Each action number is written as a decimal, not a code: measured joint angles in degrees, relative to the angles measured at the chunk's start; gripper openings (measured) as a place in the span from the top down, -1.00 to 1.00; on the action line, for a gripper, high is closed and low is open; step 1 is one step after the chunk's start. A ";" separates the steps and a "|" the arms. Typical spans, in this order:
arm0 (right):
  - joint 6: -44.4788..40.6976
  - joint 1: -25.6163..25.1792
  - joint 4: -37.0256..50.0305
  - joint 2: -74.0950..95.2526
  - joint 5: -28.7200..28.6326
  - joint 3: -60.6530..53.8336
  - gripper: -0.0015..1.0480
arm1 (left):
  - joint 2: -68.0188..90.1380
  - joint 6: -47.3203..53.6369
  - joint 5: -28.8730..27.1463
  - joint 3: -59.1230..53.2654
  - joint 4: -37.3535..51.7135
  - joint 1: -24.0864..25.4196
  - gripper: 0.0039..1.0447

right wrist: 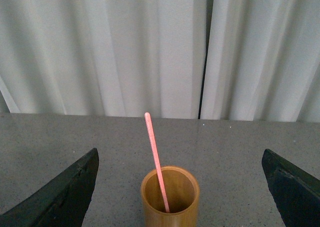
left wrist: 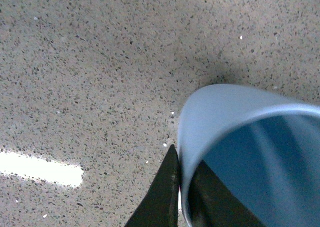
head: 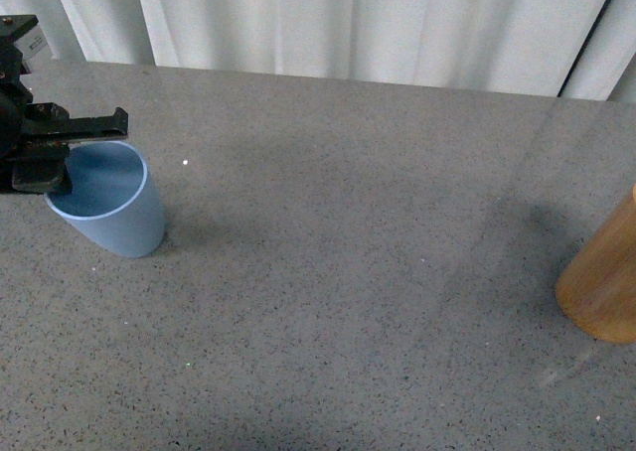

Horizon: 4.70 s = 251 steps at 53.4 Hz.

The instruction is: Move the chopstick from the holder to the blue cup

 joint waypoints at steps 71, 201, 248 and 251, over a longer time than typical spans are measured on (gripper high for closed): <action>0.00 0.00 0.00 0.00 0.00 0.00 -0.81 | 7.61 -6.73 -4.24 9.49 -1.18 -33.99 0.59; 0.00 0.00 0.00 0.00 0.00 0.00 -0.81 | -81.18 10.25 5.99 -57.66 39.15 4.52 0.94; 0.00 0.00 0.00 0.00 0.02 0.00 -0.81 | -104.72 10.29 6.08 -57.66 14.49 4.52 0.94; 0.00 0.00 0.00 0.00 0.00 0.00 -0.81 | -106.07 10.32 6.10 -57.66 14.34 4.52 0.94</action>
